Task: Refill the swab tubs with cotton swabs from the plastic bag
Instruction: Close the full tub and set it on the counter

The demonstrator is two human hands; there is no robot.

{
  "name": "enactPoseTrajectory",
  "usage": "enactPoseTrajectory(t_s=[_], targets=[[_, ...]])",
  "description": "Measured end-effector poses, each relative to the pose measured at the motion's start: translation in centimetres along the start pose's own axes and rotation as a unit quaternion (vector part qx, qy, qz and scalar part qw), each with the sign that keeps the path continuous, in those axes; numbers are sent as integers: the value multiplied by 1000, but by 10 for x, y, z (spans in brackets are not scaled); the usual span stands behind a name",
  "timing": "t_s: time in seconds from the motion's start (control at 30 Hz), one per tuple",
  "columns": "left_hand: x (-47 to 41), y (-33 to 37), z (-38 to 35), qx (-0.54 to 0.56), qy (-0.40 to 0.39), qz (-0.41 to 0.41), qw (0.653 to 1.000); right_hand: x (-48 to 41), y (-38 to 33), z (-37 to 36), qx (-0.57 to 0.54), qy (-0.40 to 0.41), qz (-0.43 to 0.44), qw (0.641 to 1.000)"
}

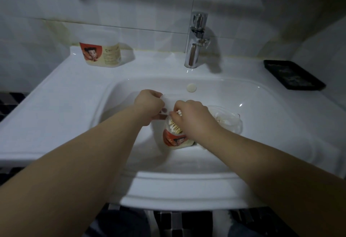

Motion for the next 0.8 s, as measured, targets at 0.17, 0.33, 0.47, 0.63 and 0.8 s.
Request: enactPoseTrajectory(t_s=[0.17,0.33,0.47,0.63,0.8], targets=[[-4,-1,-1,6,3,-2,1000,2,-4,3,-2,-11,28,1000],[-4,-2,-4,4,-7,-1,1000,2,2,-1,-29,-48,-5,998],[-5,-3,-4,15,-8,1,1000,2,11,-1,-52,-49,-46,996],[-5,-3,-4,14,-7,4,1000,4,16,-1,-52,-58,-62,995],[-1,-1,-8,16,-23,-3,1000,3,-1,-11,47,-108,-16,993]])
Point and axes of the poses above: each hand's wrist, its own x-axis away from the middle knuckle, its own z-axis out of the back of the hand, y = z × x, the point moved 10 cm from there along -x, towards the middle knuckle, and after that the axes turned 4 degrees about z, right-handed, at the moved point
